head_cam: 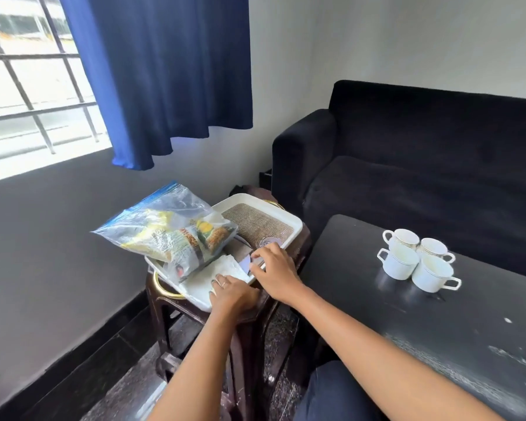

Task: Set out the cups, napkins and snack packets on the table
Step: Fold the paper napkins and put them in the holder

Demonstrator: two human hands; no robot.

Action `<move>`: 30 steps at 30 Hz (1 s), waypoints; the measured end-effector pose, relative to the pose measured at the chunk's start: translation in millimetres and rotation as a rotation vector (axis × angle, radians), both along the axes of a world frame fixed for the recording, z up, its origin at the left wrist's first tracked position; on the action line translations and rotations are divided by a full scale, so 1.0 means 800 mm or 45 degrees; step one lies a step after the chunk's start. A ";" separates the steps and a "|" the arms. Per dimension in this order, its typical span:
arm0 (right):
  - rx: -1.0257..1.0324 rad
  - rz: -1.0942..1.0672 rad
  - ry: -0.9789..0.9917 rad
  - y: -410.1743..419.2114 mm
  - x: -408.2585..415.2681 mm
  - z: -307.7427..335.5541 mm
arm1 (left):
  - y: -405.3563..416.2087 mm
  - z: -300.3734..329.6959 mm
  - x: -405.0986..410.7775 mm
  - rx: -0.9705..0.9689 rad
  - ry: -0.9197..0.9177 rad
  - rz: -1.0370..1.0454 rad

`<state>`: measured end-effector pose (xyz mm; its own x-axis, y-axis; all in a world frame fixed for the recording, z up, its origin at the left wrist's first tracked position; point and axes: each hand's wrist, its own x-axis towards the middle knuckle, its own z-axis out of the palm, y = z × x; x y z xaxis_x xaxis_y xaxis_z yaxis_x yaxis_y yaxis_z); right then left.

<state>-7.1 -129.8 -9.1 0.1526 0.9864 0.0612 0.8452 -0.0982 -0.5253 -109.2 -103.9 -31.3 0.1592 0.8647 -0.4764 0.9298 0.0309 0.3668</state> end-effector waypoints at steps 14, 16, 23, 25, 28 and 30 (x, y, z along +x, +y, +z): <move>-0.313 -0.002 -0.021 0.077 -0.035 -0.018 | 0.025 -0.012 -0.003 -0.011 0.011 -0.173; -0.373 -0.035 -0.038 0.087 -0.037 -0.020 | 0.022 -0.007 -0.003 -0.033 -0.004 -0.125; -0.597 -0.092 0.000 0.107 -0.042 -0.019 | 0.020 -0.002 0.000 -0.047 -0.022 -0.028; -0.610 -0.095 0.041 0.109 -0.044 -0.019 | 0.018 -0.001 -0.001 -0.036 -0.047 -0.008; -0.560 -0.126 0.159 0.106 -0.043 -0.019 | 0.017 0.002 -0.002 -0.024 -0.092 0.026; -0.510 -0.151 0.236 0.102 -0.041 -0.018 | 0.016 0.006 -0.001 0.003 -0.142 0.060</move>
<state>-40.1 -48.0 -23.3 0.2385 0.9018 -0.3603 0.7114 -0.4148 -0.5673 -110.3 -91.3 -26.5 0.1706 0.8734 -0.4561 0.8807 0.0724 0.4681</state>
